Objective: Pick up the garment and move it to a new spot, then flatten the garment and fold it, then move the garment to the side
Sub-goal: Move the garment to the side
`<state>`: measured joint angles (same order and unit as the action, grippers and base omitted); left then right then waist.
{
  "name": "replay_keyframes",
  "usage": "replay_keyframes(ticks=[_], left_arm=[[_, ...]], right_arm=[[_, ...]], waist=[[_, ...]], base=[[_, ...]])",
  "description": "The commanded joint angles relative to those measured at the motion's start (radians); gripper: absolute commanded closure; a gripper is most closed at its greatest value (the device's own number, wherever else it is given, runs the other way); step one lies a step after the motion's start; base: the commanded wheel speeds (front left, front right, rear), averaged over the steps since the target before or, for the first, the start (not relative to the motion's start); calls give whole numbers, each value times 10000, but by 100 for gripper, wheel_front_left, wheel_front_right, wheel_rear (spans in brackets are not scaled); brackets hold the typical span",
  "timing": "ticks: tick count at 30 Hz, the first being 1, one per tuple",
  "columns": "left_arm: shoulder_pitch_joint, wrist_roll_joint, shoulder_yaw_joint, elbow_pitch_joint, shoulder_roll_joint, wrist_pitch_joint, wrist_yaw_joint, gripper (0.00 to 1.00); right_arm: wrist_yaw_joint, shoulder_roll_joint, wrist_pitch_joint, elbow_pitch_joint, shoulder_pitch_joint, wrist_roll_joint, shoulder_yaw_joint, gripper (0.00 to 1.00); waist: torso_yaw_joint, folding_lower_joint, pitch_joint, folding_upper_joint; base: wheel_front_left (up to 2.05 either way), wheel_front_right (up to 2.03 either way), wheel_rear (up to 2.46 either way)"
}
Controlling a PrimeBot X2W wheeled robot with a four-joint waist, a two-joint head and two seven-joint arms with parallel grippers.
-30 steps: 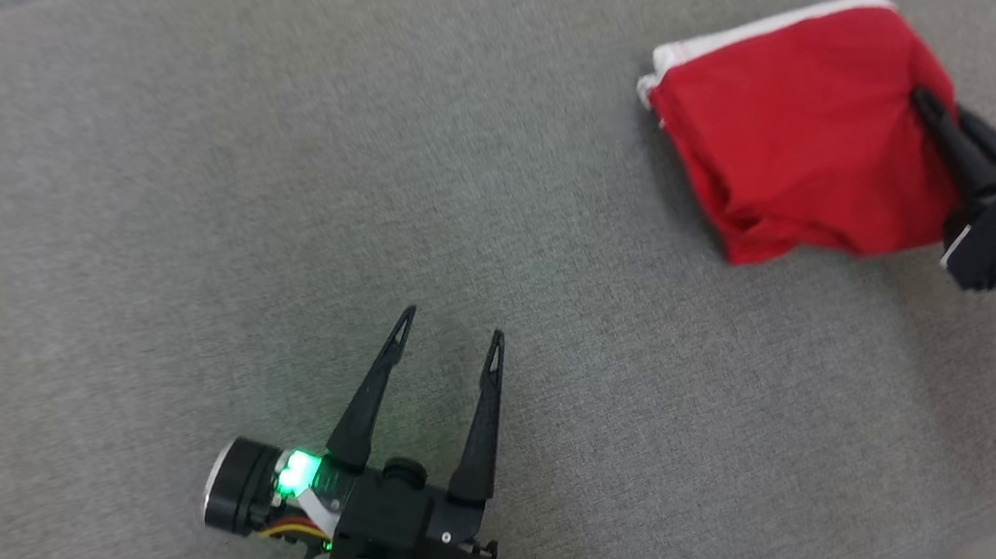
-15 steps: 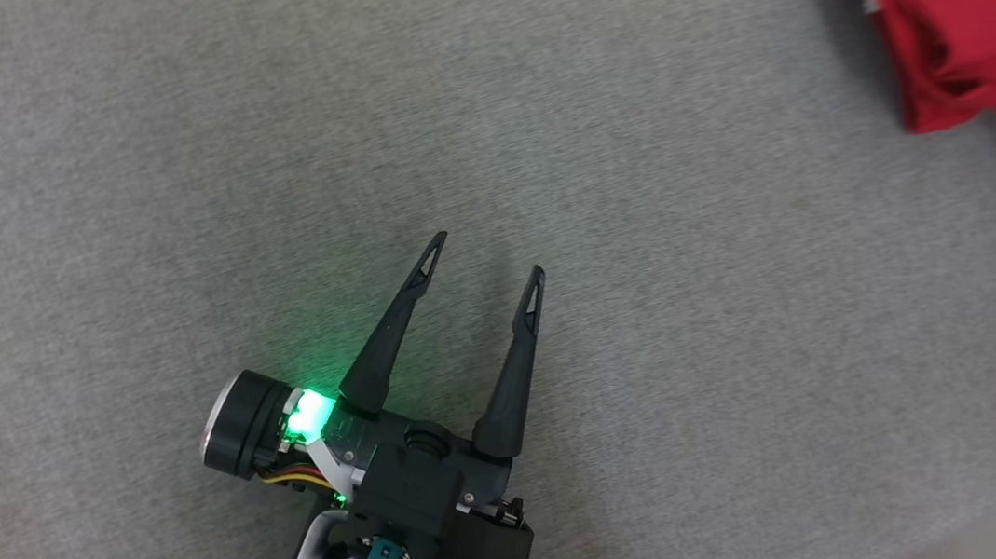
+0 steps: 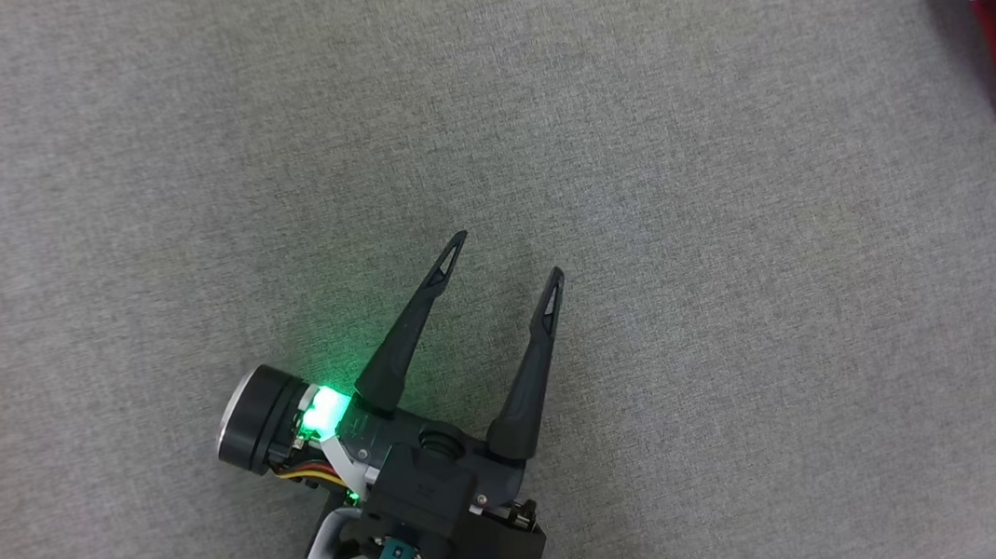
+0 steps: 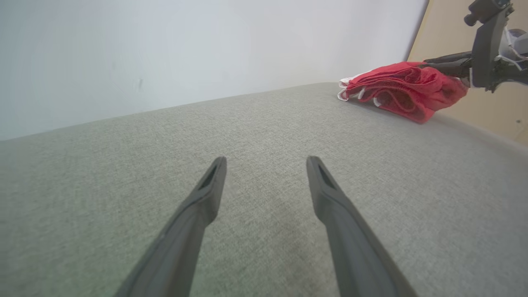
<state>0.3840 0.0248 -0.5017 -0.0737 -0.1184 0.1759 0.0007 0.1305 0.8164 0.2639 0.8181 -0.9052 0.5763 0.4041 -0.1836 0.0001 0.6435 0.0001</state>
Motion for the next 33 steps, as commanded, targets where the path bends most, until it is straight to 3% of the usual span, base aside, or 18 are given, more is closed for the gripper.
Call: replay_keyframes(ticks=[1, 8, 17, 22, 29, 33], left_arm=[[-10, -65, 11, 99, -43, 55, 70, 0], [-248, -374, -31, 387, 97, 366, 166, 0], [-768, -849, -122, 788, 306, 734, 363, 0], [-1234, -1162, -121, 927, 387, 849, 511, 0], [-2180, -1741, 72, 890, 490, 898, 781, 0], [-2638, -1853, 197, 775, 520, 897, 848, 0]], right_arm=[[10, -127, 15, 100, -10, -357, -461, 0], [10, -1391, 13, -403, 1154, -1943, -2697, 0], [10, -3146, 14, -1567, 3458, -2834, -4033, 0], [10, -3765, 12, -2539, 4492, -2838, -3757, 0], [10, -4144, 12, -3404, 5700, -1633, -2278, 0], [10, -4337, 12, -3855, 6230, -1346, -2045, 0]], waist=[[89, -1, -138, -1], [268, -1, -821, -1], [716, -1, -2031, -1], [981, -1, -2911, -1], [1538, -1, -4500, -1], [1722, -1, -5071, -1]], base=[[0, 0, 0], [0, 0, 0], [0, 0, 0], [0, 0, 0], [0, 0, 0], [0, 0, 0]])
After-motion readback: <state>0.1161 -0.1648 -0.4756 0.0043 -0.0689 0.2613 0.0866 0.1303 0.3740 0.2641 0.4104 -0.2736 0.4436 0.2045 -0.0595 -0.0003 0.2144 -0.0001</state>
